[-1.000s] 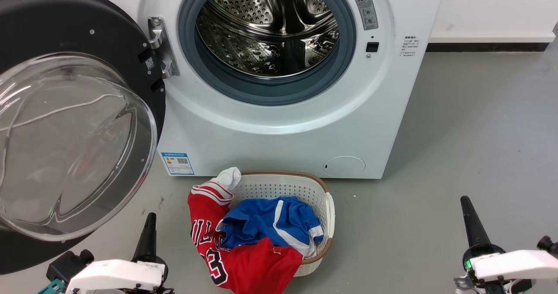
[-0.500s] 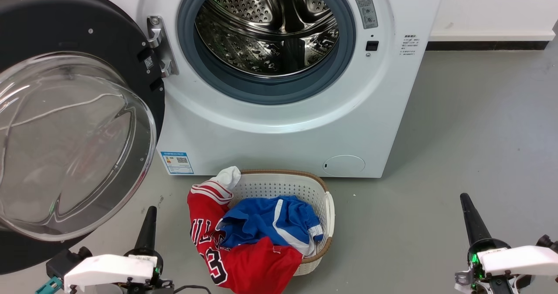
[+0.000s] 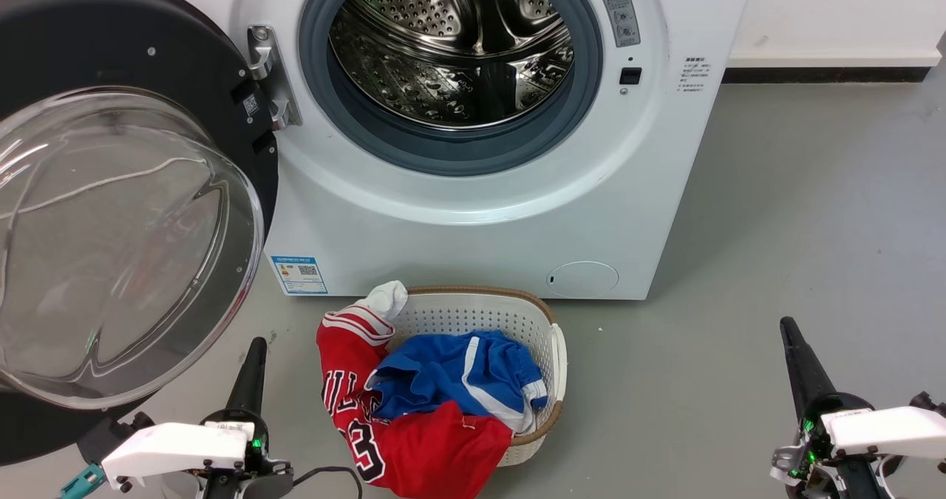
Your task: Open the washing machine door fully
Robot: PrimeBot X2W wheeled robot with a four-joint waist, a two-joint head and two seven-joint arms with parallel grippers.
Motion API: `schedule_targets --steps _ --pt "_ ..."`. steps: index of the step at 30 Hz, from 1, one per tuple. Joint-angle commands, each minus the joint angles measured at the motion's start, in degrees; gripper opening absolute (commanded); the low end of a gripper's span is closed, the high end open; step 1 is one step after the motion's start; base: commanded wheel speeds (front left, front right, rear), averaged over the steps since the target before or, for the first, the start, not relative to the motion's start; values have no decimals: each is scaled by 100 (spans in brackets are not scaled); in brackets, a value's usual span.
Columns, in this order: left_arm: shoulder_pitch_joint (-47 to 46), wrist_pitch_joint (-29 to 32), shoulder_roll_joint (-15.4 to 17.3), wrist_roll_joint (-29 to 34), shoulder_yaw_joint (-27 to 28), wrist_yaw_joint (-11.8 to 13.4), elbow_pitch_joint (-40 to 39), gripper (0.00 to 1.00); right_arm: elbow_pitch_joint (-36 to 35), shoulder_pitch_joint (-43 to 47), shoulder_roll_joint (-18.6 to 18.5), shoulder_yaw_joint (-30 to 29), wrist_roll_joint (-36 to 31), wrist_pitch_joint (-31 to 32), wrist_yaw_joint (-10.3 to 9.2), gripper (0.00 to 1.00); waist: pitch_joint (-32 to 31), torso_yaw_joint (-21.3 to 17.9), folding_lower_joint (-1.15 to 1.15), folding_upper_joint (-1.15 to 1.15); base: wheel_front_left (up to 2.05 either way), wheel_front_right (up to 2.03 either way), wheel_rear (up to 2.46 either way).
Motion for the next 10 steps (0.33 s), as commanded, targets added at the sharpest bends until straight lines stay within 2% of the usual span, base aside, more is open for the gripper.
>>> schedule_targets --steps 1,10 --pt "-120 42 0 -148 13 -48 -1 0 14 -132 -17 -20 154 44 0 0 3 -1 0 0 0 0 0" --pt "-203 149 -1 -570 45 -83 44 0 73 -225 -6 -59 541 159 0 0 16 -5 0 0 0 0 0"
